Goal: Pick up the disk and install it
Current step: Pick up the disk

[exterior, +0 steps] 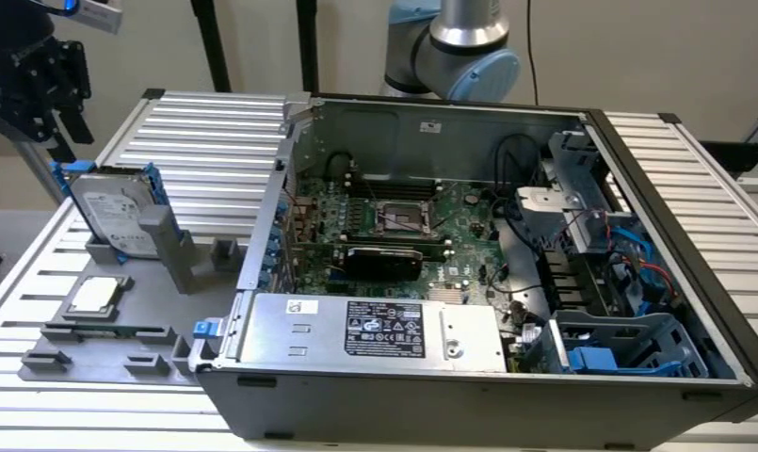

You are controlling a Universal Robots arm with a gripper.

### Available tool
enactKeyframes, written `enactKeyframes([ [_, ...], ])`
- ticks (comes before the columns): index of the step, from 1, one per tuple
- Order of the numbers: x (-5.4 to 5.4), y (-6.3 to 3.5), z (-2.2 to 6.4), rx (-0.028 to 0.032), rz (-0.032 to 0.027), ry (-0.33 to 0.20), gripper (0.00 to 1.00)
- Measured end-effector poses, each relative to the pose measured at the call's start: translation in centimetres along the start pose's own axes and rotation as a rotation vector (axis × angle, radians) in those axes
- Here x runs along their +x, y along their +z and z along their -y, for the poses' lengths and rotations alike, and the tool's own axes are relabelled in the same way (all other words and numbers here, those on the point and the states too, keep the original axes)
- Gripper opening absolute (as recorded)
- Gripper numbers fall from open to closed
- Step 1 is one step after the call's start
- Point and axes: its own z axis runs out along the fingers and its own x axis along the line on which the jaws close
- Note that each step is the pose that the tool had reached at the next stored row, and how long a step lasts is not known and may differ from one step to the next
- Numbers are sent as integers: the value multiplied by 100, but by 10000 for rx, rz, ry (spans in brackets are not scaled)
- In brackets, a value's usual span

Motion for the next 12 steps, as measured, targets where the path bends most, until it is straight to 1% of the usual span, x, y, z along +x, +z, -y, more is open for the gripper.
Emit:
enactKeyframes([
  [3, 0, 3, 0, 0, 0, 0, 0],
  [9, -5, 91, -16, 7, 1, 0, 0],
  [12, -27, 101, -19, 7, 1, 0, 0],
])
